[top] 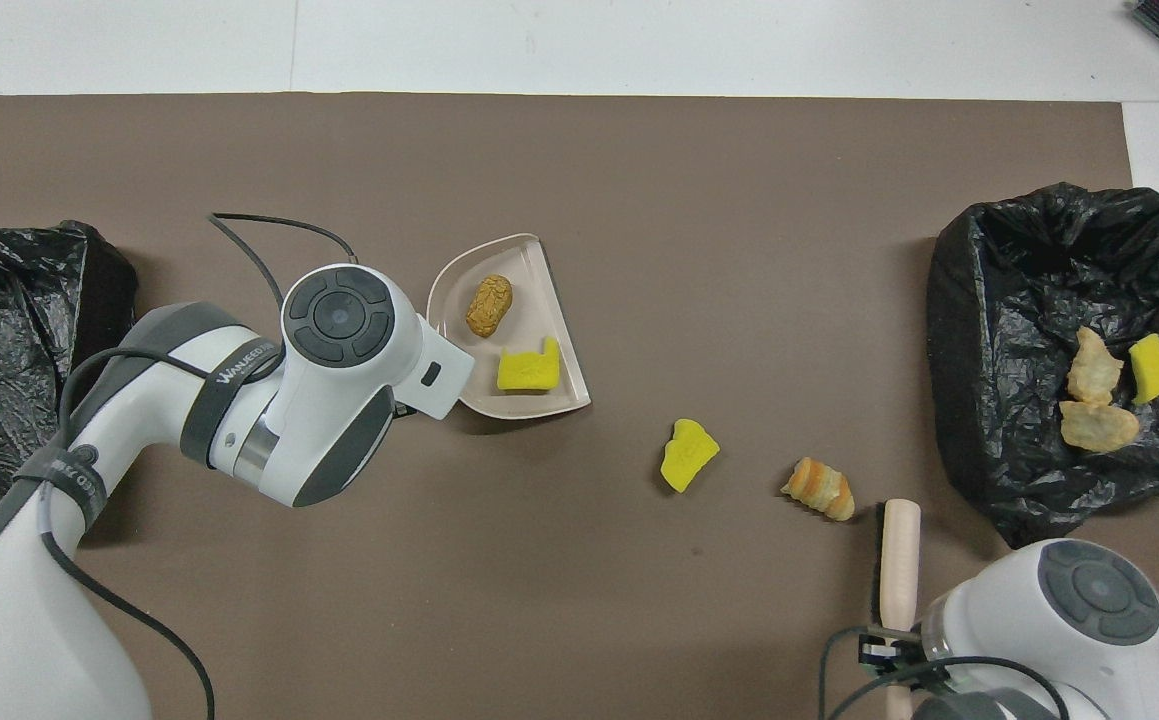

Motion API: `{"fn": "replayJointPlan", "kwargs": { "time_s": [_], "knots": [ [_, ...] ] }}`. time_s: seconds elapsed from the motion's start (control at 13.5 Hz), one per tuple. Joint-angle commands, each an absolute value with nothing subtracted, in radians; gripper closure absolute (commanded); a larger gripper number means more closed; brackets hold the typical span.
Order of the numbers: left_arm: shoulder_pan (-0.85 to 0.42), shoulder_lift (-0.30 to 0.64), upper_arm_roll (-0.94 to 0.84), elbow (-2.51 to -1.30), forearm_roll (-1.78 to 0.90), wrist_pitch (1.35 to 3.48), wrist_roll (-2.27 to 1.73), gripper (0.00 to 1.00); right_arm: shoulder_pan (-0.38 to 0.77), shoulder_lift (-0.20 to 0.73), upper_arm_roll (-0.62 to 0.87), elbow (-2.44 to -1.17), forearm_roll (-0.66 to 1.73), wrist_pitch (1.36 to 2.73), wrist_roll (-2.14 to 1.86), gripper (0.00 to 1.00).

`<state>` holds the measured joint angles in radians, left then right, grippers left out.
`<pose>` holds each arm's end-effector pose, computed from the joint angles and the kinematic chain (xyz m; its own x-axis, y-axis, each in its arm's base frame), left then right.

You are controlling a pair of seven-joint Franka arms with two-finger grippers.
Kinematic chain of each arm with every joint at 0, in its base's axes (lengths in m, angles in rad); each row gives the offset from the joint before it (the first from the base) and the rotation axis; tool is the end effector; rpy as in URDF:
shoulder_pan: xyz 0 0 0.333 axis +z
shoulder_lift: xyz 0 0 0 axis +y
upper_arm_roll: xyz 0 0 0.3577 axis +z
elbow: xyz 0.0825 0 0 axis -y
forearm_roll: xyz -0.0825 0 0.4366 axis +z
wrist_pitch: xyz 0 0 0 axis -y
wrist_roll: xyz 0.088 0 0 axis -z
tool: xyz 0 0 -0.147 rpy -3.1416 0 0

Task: Sweep and dump trash in bin
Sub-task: 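Move the brush with the right gripper toward the remaining bread and sponge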

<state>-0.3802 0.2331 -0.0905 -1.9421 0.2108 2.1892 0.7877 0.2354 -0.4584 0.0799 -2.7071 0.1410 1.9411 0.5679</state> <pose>0.5954 -0.2849 0.3376 0.1973 -0.9749 -0.1028 -0.9762 -0.1858 -0.1120 0.3270 0.1185 0.3138 0.8957 -0.3310 -0.2969 -0.3151 -0.9436 0.1013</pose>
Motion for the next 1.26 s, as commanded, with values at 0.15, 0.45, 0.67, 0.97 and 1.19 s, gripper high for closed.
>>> {"fn": "replayJointPlan", "kwargs": {
  "time_s": [0.15,0.45,0.67,0.97,1.19],
  "knots": [
    [-0.368,0.198,-0.091,-1.987,0.218,2.206,0.830,1.00,0.336,-0.237,0.086,-2.518,0.238,2.029,0.754,1.00],
    [-0.367,0.199,-0.091,-1.987,0.218,2.207,0.842,1.00,0.389,-0.164,0.087,-2.409,0.380,2.058,0.865,1.00],
    [-0.367,0.199,-0.091,-1.987,0.218,2.207,0.851,1.00,0.410,-0.121,0.087,-2.355,0.410,2.094,0.911,1.00],
    [-0.356,0.201,-0.092,-1.985,0.218,2.207,0.859,1.00,0.414,0.056,0.086,-2.150,0.407,2.083,0.933,1.00],
    [-0.354,0.201,-0.092,-1.983,0.218,2.207,0.882,1.00,0.405,0.167,0.086,-2.007,0.382,2.082,0.920,1.00]
  ]
}}
